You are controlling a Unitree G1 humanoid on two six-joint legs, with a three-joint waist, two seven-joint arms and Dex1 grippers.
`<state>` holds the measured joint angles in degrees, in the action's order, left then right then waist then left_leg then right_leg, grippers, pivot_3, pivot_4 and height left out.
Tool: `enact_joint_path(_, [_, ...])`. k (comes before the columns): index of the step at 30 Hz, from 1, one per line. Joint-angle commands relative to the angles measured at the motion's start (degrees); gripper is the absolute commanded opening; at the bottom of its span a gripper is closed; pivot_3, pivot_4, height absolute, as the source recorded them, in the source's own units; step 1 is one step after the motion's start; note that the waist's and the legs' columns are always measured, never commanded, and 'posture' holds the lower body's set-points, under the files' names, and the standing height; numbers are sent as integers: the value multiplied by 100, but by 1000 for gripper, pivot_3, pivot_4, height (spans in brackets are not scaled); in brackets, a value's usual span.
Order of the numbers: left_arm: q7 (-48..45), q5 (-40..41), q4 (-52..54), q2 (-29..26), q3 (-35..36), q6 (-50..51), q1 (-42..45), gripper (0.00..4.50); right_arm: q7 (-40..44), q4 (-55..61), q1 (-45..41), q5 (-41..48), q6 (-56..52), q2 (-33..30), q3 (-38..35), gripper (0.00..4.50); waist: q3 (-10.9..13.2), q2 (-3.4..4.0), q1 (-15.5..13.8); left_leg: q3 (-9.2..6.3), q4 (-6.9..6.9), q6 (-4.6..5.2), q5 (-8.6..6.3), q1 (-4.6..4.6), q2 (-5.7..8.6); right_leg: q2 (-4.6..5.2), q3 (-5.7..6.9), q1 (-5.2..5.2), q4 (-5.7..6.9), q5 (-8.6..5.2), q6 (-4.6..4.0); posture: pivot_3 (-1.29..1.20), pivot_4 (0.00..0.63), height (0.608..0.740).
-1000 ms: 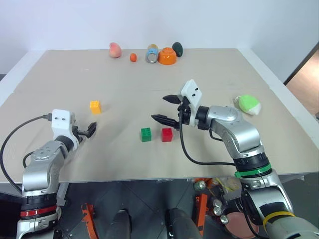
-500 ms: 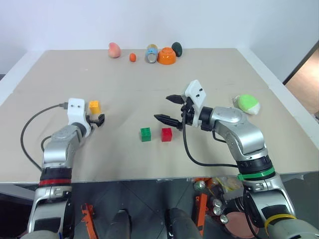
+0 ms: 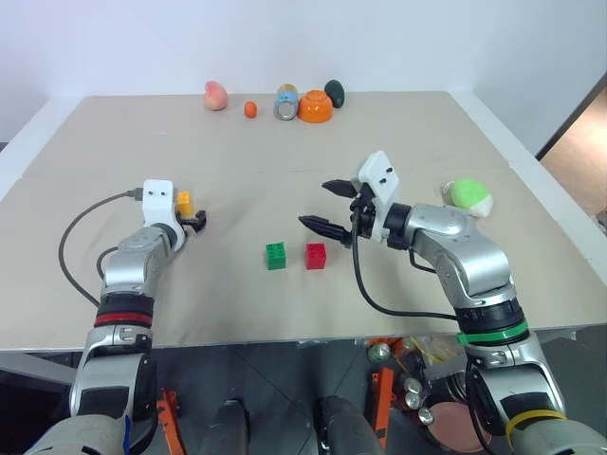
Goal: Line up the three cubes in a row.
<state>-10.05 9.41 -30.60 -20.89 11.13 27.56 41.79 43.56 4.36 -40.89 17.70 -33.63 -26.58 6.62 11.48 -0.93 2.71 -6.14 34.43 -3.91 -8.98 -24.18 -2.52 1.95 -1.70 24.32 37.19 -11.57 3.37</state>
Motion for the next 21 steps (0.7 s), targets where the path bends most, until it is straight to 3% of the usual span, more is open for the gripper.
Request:
enact_joint_path(1, [119,-71,-98,-59,63,-149,152,4479,-11,136,-33,60,28,-26,-159,4500,0,0,1,0,0,0,0,1,0,0,0,0,0,0,0,0,150,738])
enact_joint_path(5, [142,-90,-192,4,19,-229,186,4479,-16,71,-68,41,48,-4,-142,4500,0,0,2,0,0,-1,1,1,0,0,0,0,0,2,0,0,150,738])
enact_joint_path(9, [155,-120,-324,90,-39,-344,241,3446,-11,47,-82,40,50,0,-139,4500,0,0,-1,0,1,-5,3,1,0,0,0,-1,0,4,0,0,150,738])
enact_joint_path(12, [172,-123,-462,135,-25,-433,347,2298,-10,13,-95,35,64,2,-143,4500,0,0,-1,0,1,-9,6,1,0,0,0,-1,0,7,1,0,150,738])
enact_joint_path(15, [198,-137,-591,170,-42,-482,469,1433,-13,-19,-107,28,79,1,-146,4500,0,0,-1,0,1,-9,6,1,0,0,0,-1,0,7,1,0,150,738])
enact_joint_path(21, [-134,-250,-586,70,-230,-722,553,1314,-29,-28,-95,11,88,-12,-150,4500,0,0,-1,0,0,-9,6,0,0,0,0,-1,0,6,2,0,150,738])
